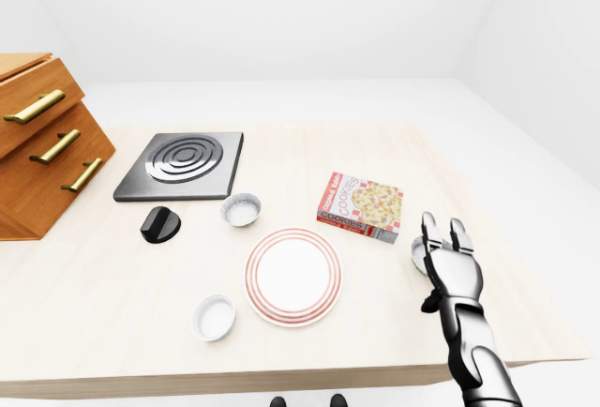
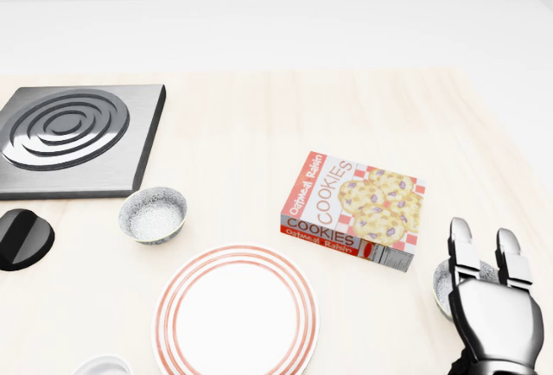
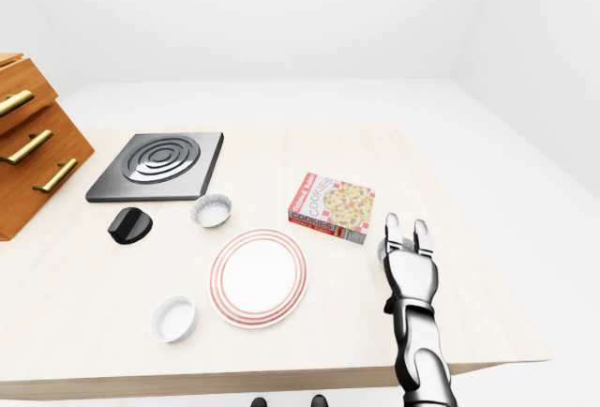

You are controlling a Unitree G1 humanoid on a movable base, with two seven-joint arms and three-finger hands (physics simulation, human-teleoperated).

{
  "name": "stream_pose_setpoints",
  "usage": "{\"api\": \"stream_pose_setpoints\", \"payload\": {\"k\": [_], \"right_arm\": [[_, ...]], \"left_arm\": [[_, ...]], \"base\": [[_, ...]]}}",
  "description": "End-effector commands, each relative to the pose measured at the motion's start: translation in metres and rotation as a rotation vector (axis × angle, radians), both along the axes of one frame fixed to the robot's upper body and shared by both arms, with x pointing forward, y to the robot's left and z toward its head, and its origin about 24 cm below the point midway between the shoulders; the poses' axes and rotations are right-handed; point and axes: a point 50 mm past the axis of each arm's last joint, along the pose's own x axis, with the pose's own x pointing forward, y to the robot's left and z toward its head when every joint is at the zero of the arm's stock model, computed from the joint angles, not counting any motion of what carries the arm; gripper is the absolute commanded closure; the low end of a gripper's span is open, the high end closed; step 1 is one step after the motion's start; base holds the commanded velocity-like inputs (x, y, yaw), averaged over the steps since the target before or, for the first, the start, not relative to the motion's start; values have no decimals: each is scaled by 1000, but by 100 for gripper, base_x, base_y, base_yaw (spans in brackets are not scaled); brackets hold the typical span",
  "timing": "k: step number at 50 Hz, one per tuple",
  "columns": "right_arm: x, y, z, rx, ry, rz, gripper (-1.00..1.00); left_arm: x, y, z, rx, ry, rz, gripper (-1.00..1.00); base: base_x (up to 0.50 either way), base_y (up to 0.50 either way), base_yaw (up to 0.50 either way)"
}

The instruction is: Pick the akita bowl next to the plate and place it on the plate.

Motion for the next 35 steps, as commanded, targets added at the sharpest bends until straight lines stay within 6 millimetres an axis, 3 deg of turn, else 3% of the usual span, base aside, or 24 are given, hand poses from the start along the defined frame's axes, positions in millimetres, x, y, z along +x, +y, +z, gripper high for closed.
{"api": "stream_pose_setpoints", "payload": {"k": [1,14,35], "right_arm": [[-5,-6,-18,16,51,-24,-100],[-1,-19,-31,24,84,-59,-100],[8,-18,-52,55,146,-62,-100]], "left_arm": [[0,-1,0,2,-3,-2,-100],[3,-3,1,11,1,-10,-100],[2,-2,1,7,-1,-5,-100]], "base": [[0,0,0],[0,0,0],[0,0,0]]}}
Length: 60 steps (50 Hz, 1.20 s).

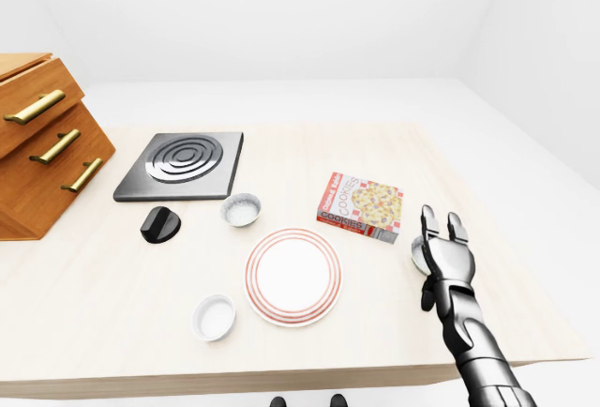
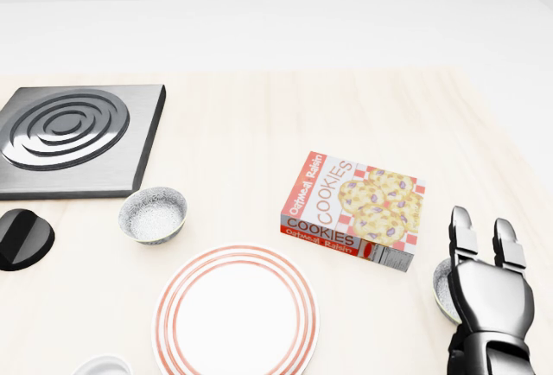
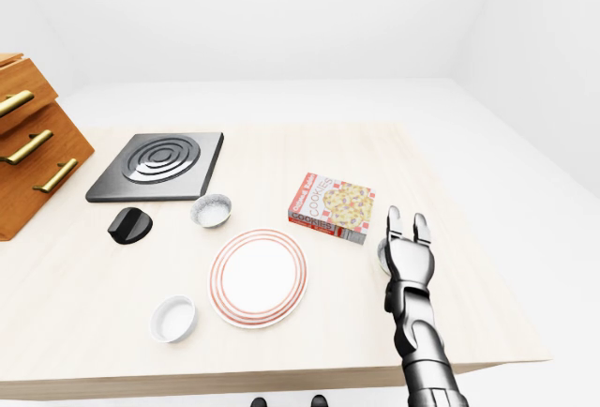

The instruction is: Pick the akita bowl next to the plate and place it on the plate.

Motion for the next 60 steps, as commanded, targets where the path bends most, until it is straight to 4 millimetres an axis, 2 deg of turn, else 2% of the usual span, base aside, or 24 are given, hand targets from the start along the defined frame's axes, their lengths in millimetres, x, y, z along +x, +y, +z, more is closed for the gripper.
{"api": "stream_pose_setpoints", "payload": {"k": [1,3,4,6,7,13,22,28,32,41,50,53,54,56,57,58,60], "right_arm": [[-23,-4,-36,18,151,-28,-100],[-25,-1,-41,20,169,-18,-94],[-24,1,-37,5,155,-1,87],[-24,1,-37,4,154,1,87],[-26,11,-28,5,130,41,100],[-30,21,-21,-8,119,73,100],[-30,21,-5,-54,120,94,100],[-29,21,-4,-57,120,89,100],[-28,19,9,-120,113,106,100],[-34,-8,35,-197,111,24,100],[-39,-19,62,-237,97,-38,100],[-41,-23,74,-251,85,-61,100],[-42,-26,84,-262,73,-74,100],[-42,-27,85,-262,72,-83,100],[-45,-30,100,-276,51,-100,100],[-45,-31,101,-276,50,-108,100],[-48,-33,116,-284,31,-128,100]], "left_arm": [[0,0,0,-1,1,0,-100],[1,0,-1,-2,2,-2,-100],[0,0,0,-1,1,-1,-100],[0,0,0,-1,1,-1,-100],[1,-1,0,1,-2,-3,-100],[-1,-1,2,6,-11,-2,-100],[2,-1,-2,-4,2,-7,-100],[2,-1,-2,-4,2,-7,-100],[2,-3,-1,-2,-5,-11,-100],[4,-4,-3,-4,2,-16,-100],[3,-2,-2,-6,0,-11,-100],[3,-2,-2,-5,1,-12,-100],[3,-3,-2,-5,1,-12,-100],[3,-3,-2,-5,1,-12,-100],[3,-3,-2,-5,0,-12,-100],[3,-3,-2,-4,0,-12,-100],[4,-3,-4,-10,4,-14,-100]], "base": [[0,0,0],[0,0,0],[0,0,0],[0,0,0],[0,0,0],[0,0,0],[0,0,0],[0,0,0],[0,0,0],[0,0,0],[0,0,0],[0,0,0],[0,0,0],[0,0,0],[0,0,0],[0,0,0],[0,0,0]]}}
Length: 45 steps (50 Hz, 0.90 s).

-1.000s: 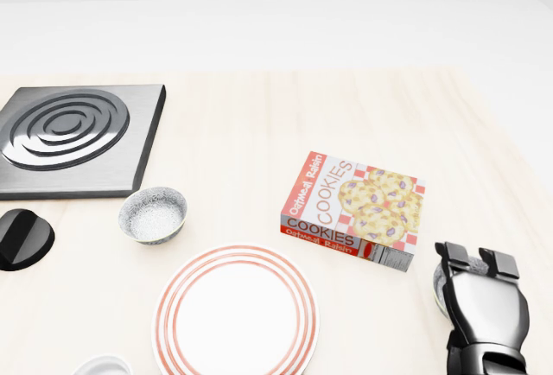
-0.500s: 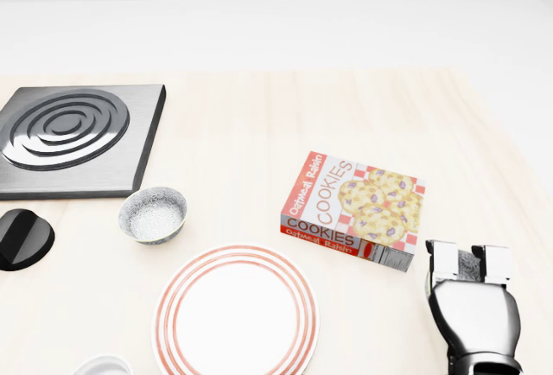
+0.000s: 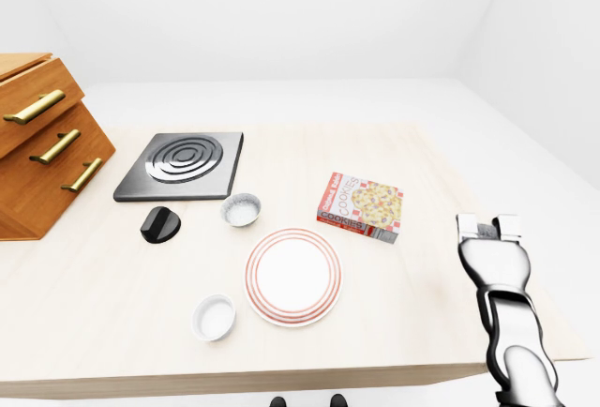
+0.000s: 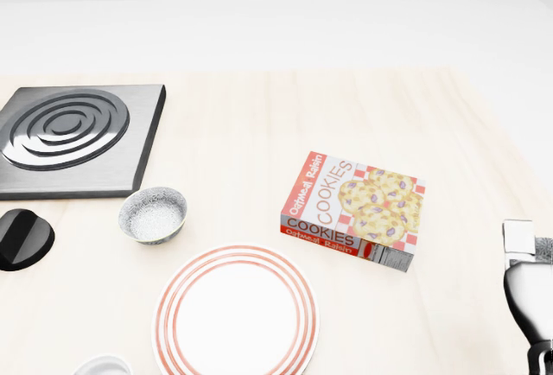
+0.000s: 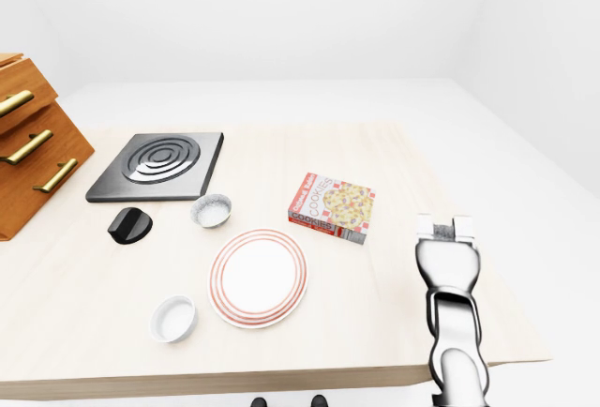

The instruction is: Pick the akita bowl next to the plate and place it on the plate.

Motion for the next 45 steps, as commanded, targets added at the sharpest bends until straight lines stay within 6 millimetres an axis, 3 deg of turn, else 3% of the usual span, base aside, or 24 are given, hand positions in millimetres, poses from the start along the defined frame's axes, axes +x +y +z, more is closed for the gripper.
{"api": "stream_pose_setpoints", "payload": {"k": [1,15,24,25,27,34,39,45], "right_arm": [[-12,-14,59,114,-201,-58,100],[-12,6,131,97,-319,-24,100],[-13,8,138,96,-330,-18,100],[-14,18,171,53,-416,23,100],[-12,25,180,41,-459,55,100],[-7,37,185,44,-479,103,100],[-7,45,207,9,-572,149,100],[-7,45,208,7,-572,150,100]], "left_arm": [[2,0,-2,-8,7,-3,-100],[3,2,-5,-17,18,-3,-100],[3,2,-5,-18,19,-3,-100],[1,1,-4,-12,13,-2,-100],[1,1,-4,-13,15,-1,-100],[0,1,-2,-6,10,2,-100],[-1,1,-3,-8,8,3,-100],[-1,1,-3,-8,8,3,-100]], "base": [[0,0,0],[0,0,0],[0,0,0],[0,0,0],[0,0,0],[0,0,0],[0,0,0],[0,0,0]]}}
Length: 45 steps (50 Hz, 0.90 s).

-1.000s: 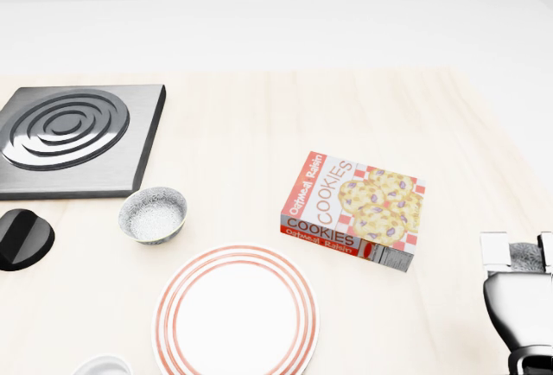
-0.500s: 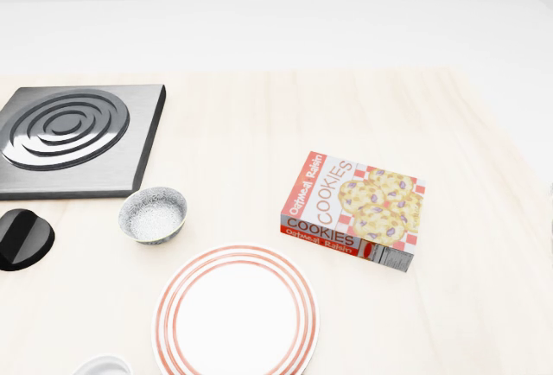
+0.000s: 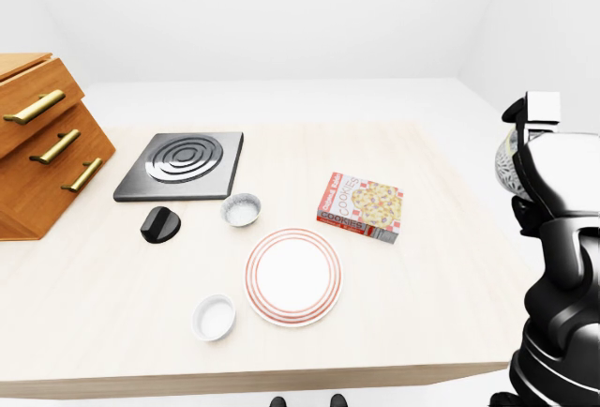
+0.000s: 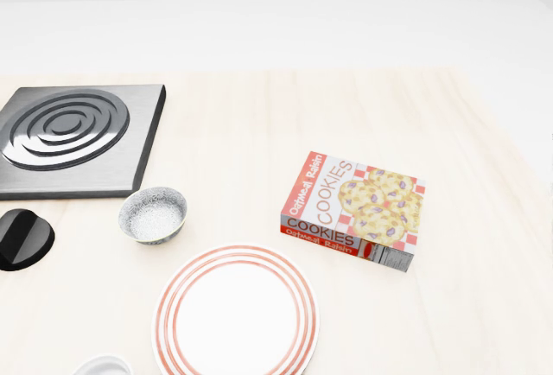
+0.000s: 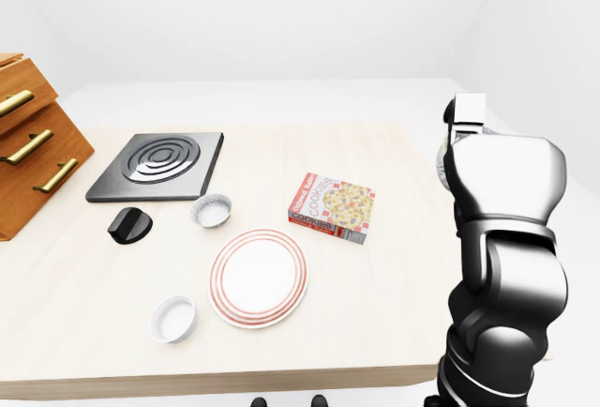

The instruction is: Pick the akita bowl next to the plate and place it on the plate.

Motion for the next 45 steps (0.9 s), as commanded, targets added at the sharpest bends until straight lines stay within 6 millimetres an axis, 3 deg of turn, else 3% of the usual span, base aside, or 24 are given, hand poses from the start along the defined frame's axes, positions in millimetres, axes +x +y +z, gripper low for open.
{"api": "stream_pose_setpoints", "payload": {"k": [1,4,5,11,12,15,24,27,28,34,36,37,38,45], "right_arm": [[-3,10,22,-41,-102,34,100],[-3,10,22,-41,-101,34,100],[-6,21,45,-83,-205,70,100],[-6,22,46,-86,-213,73,100],[-9,40,95,-151,-401,148,100],[-10,46,108,-163,-445,169,100],[-11,60,134,-175,-533,218,100],[-11,60,134,-174,-534,218,100],[-10,67,143,-175,-555,237,100],[-10,67,144,-170,-558,237,100],[-7,74,151,-165,-568,257,100],[4,114,171,-162,-563,376,100],[7,124,175,-150,-561,401,100],[6,145,182,-118,-569,461,100]], "left_arm": [[-1,0,0,1,-2,1,-100],[-1,0,0,1,-2,1,-100],[0,1,-1,-4,0,0,-100],[0,1,-1,-5,1,0,-100],[1,2,-6,-19,15,0,-100],[1,2,-7,-23,18,-1,-100],[2,2,-7,-25,20,-2,-100],[2,2,-7,-25,20,-2,-100],[2,2,-7,-24,19,-3,-100],[2,2,-7,-24,19,-3,-100],[2,2,-7,-24,20,-4,-100],[3,2,-6,-23,20,-6,-100],[4,2,-7,-24,22,-7,-100],[3,2,-7,-26,19,-8,-100]], "base": [[0,0,0],[0,0,0],[0,0,0],[0,0,0],[0,0,0],[0,0,0],[0,0,0],[0,0,0],[0,0,0],[0,0,0],[0,0,0],[0,0,0],[0,0,0],[0,0,0]]}}
